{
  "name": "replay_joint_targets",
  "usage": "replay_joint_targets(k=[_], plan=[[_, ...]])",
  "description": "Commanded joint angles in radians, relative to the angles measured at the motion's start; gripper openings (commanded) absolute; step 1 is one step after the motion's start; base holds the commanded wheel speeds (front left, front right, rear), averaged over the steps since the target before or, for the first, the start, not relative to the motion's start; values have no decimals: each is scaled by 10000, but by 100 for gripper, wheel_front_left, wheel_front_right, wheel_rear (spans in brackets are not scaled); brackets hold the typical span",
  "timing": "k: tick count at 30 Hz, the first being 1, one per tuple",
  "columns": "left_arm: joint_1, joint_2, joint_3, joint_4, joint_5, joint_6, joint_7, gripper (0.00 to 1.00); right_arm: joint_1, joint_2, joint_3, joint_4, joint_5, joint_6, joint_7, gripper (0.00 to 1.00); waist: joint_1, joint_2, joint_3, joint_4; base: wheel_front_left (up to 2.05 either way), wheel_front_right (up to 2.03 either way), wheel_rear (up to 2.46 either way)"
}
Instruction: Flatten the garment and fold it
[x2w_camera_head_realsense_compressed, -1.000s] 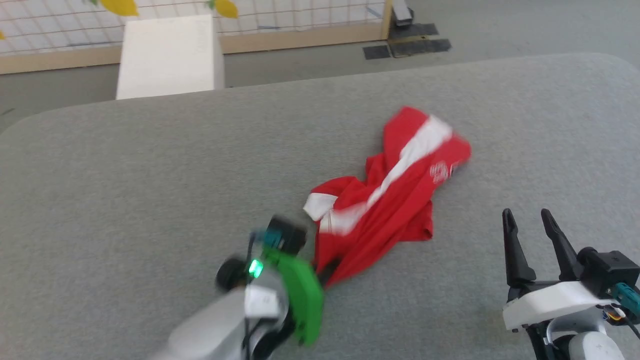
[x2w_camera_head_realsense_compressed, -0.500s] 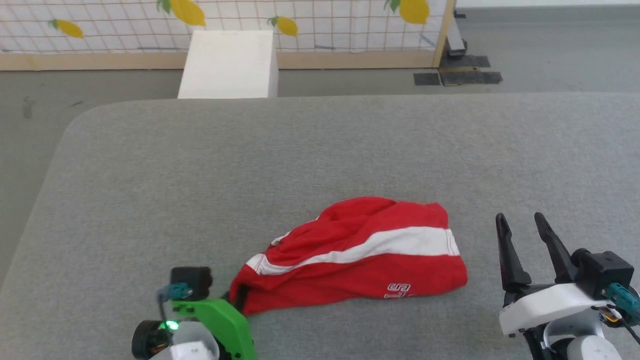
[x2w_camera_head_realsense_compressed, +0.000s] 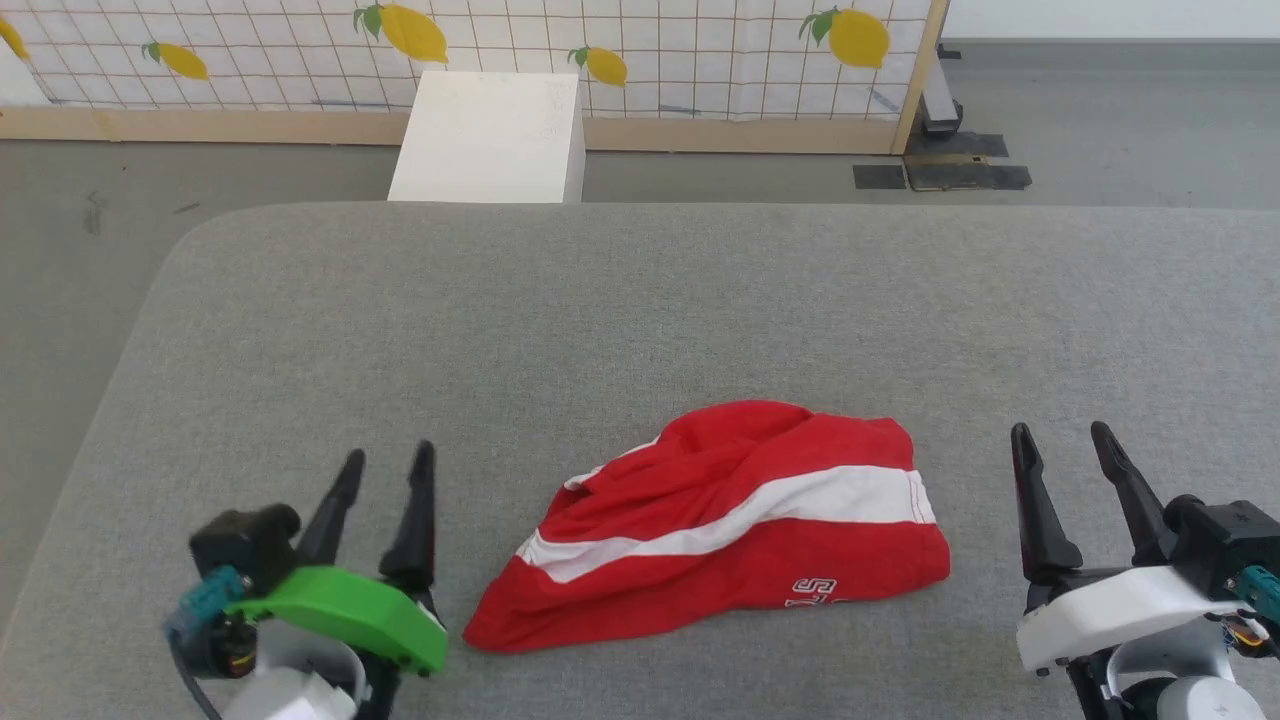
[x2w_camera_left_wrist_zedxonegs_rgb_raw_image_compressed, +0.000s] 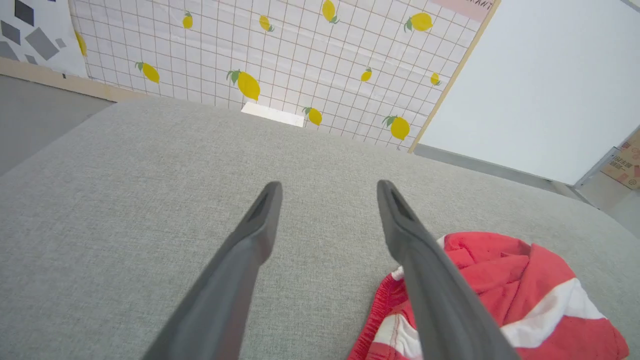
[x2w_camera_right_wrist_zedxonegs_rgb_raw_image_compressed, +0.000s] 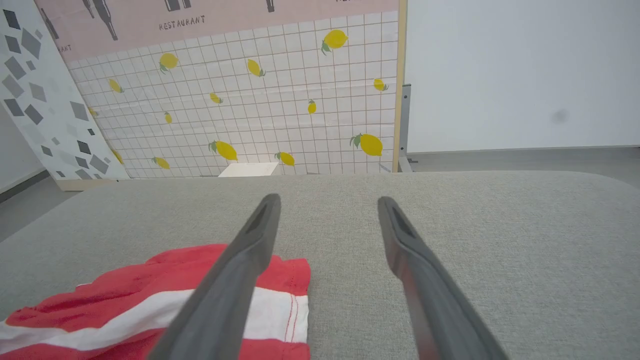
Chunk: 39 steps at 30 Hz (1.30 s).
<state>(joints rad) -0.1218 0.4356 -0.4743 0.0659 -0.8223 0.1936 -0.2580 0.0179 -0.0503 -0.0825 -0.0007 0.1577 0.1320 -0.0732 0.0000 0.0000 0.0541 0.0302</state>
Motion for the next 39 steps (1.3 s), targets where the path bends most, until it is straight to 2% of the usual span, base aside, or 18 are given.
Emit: replay_joint_targets(k=[1,4,8,16,17,25,26,27,28,29,34,39], plan=[[253,-106,-27,50,288,-216,-35,100,113,1,10,-90,-37,-13,33,100,0,0,25,-32,0,0,0],[10,31,-647,448,751,-738,234,100,93,1,77,-130,-8,-13,80,100,0,0,60,-120,0,0,0],[-615,283,-1449,755,1025,-1207,1553,100,68,1,127,-174,40,-13,98,100,0,0,143,-241,0,0,0],[-1641,541,-2125,1114,795,-1449,4167,100,6,1,146,-188,99,-13,76,100,0,0,401,-485,0,0,0],[-1789,605,-2237,1155,681,-1479,4736,100,-40,1,160,-195,112,-13,59,100,0,0,478,-567,0,0,0],[-1906,1031,-2499,846,118,-1549,6527,100,-132,1,184,-139,156,-13,-14,100,0,0,665,-804,0,0,0],[-1898,1074,-2517,748,59,-1577,6646,59,-137,1,187,-128,157,-13,-23,100,0,0,674,-825,0,0,0],[-1885,1109,-2536,679,19,-1591,6739,39,-141,1,195,-119,157,-13,-29,100,0,0,678,-840,0,0,0],[-1868,1147,-2555,595,-20,-1602,6828,14,-145,1,205,-109,157,-13,-34,100,0,0,682,-857,0,0,0],[-1857,1167,-2559,529,-36,-1601,6855,0,-148,1,210,-98,157,-13,-35,100,0,0,681,-866,0,0,0],[-1778,1180,-2585,273,-9,-1580,6751,0,-148,1,264,-24,141,-13,-33,100,0,0,594,-869,0,0,0],[-1459,1080,-2213,7,153,-1154,5749,0,-49,1,363,-21,70,-13,47,100,0,0,361,-823,0,0,0]])
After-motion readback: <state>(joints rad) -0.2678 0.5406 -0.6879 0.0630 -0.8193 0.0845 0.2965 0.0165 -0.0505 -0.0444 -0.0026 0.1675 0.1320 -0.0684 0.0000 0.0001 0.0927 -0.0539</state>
